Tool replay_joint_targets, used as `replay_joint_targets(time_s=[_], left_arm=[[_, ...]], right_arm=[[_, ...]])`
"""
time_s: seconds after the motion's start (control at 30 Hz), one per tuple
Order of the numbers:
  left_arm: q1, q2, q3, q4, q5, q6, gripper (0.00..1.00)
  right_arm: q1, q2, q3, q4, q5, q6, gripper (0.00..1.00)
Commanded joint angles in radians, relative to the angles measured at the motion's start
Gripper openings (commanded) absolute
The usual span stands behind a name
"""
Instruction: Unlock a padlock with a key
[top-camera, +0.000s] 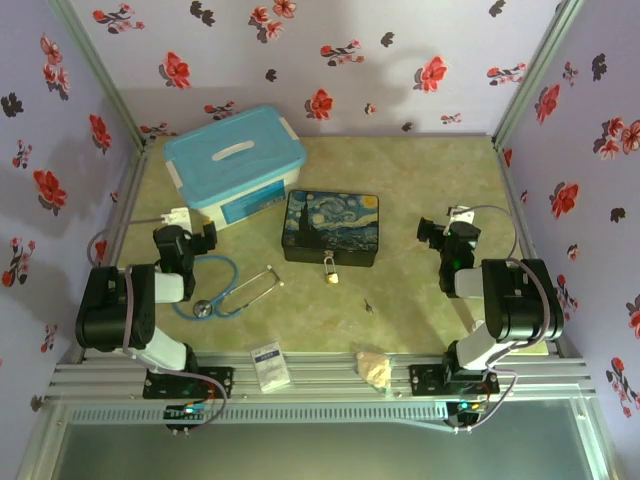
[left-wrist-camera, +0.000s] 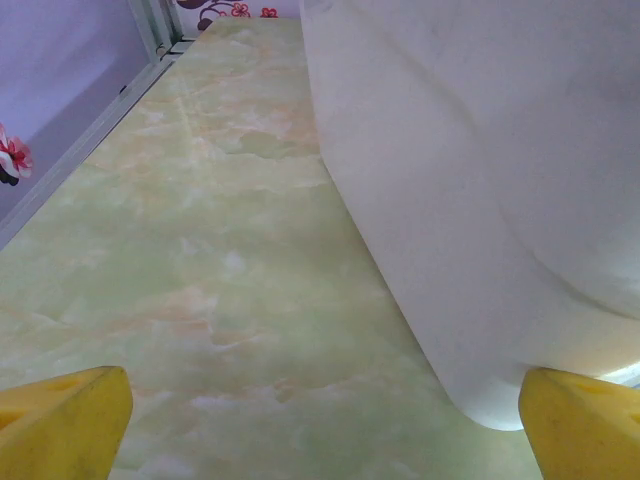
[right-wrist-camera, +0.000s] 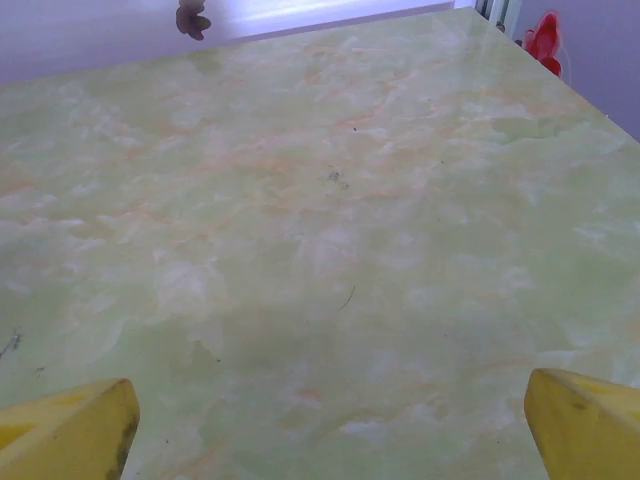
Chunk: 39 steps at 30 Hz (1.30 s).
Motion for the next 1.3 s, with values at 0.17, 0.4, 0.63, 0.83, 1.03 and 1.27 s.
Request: replay_joint_targets(time_s=[0.17, 0.4, 0.63, 0.83, 1.03, 1.27], left_arm=[[-0.011, 0.003, 0.029, 0.009, 0.024, 0.036, 1.0], [-0.011, 0.003, 0.029, 0.009, 0.024, 0.035, 1.0], [-0.011, 0.003, 0.031, 0.007, 0.025, 0.034, 1.0], [-0.011, 0.004, 0.031, 0.007, 0.025, 0.035, 1.0], [-0.007, 0.003, 0.027, 0.012, 0.023, 0.026, 1.0], [-0.008, -0.063, -0.004, 0.025, -0.017, 0.018, 1.0]], right_arm=[[-0.006, -0.003, 0.018, 0.005, -0.002, -0.019, 0.99], [-0.006, -0.003, 0.019, 0.007, -0.002, -0.018, 0.99], [-0.006, -0.004, 0.021, 0.006, -0.004, -0.018, 0.99], [-0.006, -0.001, 0.023, 0.004, -0.003, -0.018, 0.99], [-0.006, -0.003, 0.02, 0.006, -0.003, -0.018, 0.99], [-0.006, -0.048, 0.004, 0.007, -0.009, -0.02, 0.99]])
